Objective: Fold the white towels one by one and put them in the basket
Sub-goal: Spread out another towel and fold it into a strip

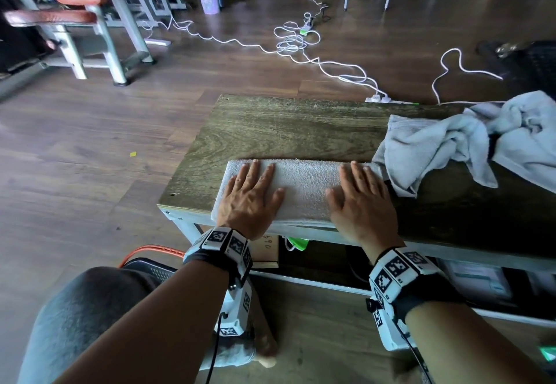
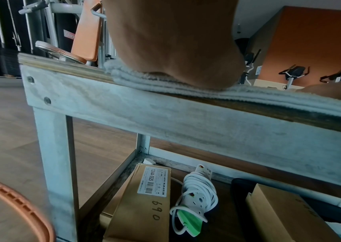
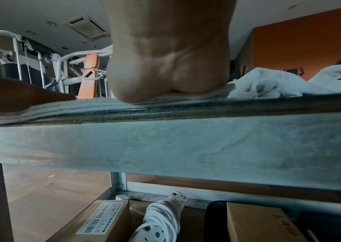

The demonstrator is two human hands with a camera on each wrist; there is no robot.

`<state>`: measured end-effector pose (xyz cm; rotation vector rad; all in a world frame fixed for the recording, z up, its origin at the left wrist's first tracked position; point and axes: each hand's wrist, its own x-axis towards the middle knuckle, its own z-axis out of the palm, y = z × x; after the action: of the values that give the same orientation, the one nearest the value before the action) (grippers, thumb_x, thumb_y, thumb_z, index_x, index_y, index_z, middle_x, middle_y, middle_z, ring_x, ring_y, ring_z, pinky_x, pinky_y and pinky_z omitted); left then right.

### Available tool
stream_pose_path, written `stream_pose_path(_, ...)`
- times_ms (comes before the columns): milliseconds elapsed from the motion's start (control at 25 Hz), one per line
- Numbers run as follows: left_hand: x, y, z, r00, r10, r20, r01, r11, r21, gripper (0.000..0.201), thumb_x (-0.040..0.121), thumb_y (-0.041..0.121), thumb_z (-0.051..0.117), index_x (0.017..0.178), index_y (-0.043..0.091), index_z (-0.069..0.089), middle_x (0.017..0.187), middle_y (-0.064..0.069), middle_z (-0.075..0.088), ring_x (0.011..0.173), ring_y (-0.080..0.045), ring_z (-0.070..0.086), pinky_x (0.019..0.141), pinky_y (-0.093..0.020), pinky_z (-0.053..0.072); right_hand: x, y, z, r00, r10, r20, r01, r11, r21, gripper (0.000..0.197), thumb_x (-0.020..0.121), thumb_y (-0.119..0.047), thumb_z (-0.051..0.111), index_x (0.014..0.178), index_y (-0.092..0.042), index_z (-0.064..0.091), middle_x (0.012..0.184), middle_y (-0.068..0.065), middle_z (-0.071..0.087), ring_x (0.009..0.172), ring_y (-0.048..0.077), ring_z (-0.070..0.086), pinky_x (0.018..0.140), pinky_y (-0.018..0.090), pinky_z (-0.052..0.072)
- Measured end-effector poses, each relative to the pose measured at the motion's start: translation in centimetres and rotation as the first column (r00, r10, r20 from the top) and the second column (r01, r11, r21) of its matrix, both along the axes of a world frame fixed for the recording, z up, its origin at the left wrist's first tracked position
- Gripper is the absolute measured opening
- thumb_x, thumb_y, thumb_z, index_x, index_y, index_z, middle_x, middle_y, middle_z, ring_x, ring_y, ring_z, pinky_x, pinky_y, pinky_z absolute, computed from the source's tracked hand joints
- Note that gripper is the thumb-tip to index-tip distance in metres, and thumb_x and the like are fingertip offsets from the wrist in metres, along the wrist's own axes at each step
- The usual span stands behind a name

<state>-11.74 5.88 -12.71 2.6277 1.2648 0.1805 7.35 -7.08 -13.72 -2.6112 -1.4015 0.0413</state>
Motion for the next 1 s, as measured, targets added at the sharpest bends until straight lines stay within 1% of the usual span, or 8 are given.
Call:
stream_pose_path(320,-2.7,1.1,-0.3,0.998,0.058,0.001,-0.058,0.998,-0.030,0.084,0.084,0.084,0.010,0.155,0.039,0.000,0.165,0.007,-0.006,0.152,-0.015,-0.007,0.124,-0.040,0.005,0.7,-1.1,0.4,0.995,-0.032,-0.090,0.032,0.999,-0.009,0.090,0.092,-0.076,0.013,0.160,-0.018,0.005,0.168,-0.002,-0.004,0.154,0.013,-0.007,0.125,0.045,0.005)
stream_pose_path(440,-2.5,1.0,-0.1,0.998,0.063,-0.002,-0.063,0.998,-0.030,0.085,0.084,0.083,0.008,0.155,0.037,-0.002,0.164,0.005,-0.009,0.152,-0.017,-0.007,0.124,-0.040,0.004,0.4,-2.0,1.5,0.999,0.021,-0.026,-0.020,0.998,0.062,0.074,0.097,-0.065,0.029,0.153,-0.016,0.030,0.164,0.006,0.023,0.152,0.022,0.017,0.121,0.044,0.018)
stream_pose_path(520,-2.3,1.0,0.1,0.998,0.065,-0.017,-0.066,0.997,-0.044,0.086,0.084,0.083,0.007,0.155,0.036,-0.004,0.164,0.003,-0.011,0.152,-0.019,-0.008,0.124,-0.041,0.003,-0.6,-3.5,1.8,0.981,0.071,0.180,-0.100,0.983,0.157,0.046,0.097,-0.051,0.038,0.122,-0.015,0.054,0.128,0.010,0.054,0.121,0.028,0.046,0.102,0.042,0.039)
stream_pose_path(560,-2.2,0.9,0.2,0.997,0.073,-0.034,-0.075,0.996,-0.053,0.086,0.085,0.082,0.007,0.155,0.035,-0.005,0.164,0.001,-0.012,0.152,-0.021,-0.009,0.124,-0.041,0.002,-1.4,-4.2,1.8,0.964,0.112,0.241,-0.162,0.966,0.200,0.036,0.096,-0.046,0.040,0.105,-0.016,0.056,0.108,0.007,0.055,0.103,0.026,0.049,0.091,0.041,0.043)
stream_pose_path(640,-2.0,0.6,0.5,0.991,0.116,-0.063,-0.119,0.991,-0.062,0.086,0.086,0.080,0.009,0.156,0.031,-0.004,0.164,-0.003,-0.011,0.152,-0.025,-0.006,0.124,-0.043,0.004,-2.5,-5.0,1.5,0.951,0.183,0.248,-0.246,0.936,0.251,0.028,0.096,-0.042,0.041,0.090,-0.016,0.053,0.090,0.003,0.050,0.088,0.024,0.050,0.080,0.040,0.046)
stream_pose_path(720,-1.5,-0.6,0.8,0.979,0.193,-0.067,-0.195,0.980,-0.037,0.088,0.087,0.079,0.017,0.155,0.024,0.009,0.164,-0.011,0.007,0.150,-0.033,0.011,0.121,-0.047,0.015,-2.1,-4.6,1.4,0.955,0.188,0.230,-0.240,0.945,0.224,0.032,0.098,-0.045,0.038,0.094,-0.017,0.054,0.093,0.002,0.052,0.093,0.024,0.053,0.083,0.039,0.047)
stream_pose_path(840,-1.3,-2.7,2.7,0.951,0.302,-0.069,-0.296,0.951,0.089,0.074,0.087,0.069,0.034,0.136,0.014,0.042,0.136,-0.017,0.043,0.125,-0.036,0.042,0.103,-0.047,0.036,-0.5,-3.3,1.9,0.968,0.215,0.130,-0.232,0.964,0.128,0.040,0.100,-0.050,0.032,0.117,-0.020,0.052,0.128,0.003,0.053,0.122,0.026,0.050,0.100,0.042,0.044)
stream_pose_path(1000,-3.0,-2.7,3.7,0.955,0.287,0.072,-0.283,0.957,-0.061,0.039,0.083,0.034,0.050,0.115,0.012,0.052,0.116,-0.013,0.043,0.111,-0.035,0.041,0.097,-0.045,0.038,-0.6,-4.2,2.4,0.984,0.129,0.120,-0.146,0.978,0.146,0.055,0.098,-0.055,0.028,0.137,-0.021,0.046,0.144,0.009,0.047,0.129,0.030,0.049,0.102,0.045,0.045)
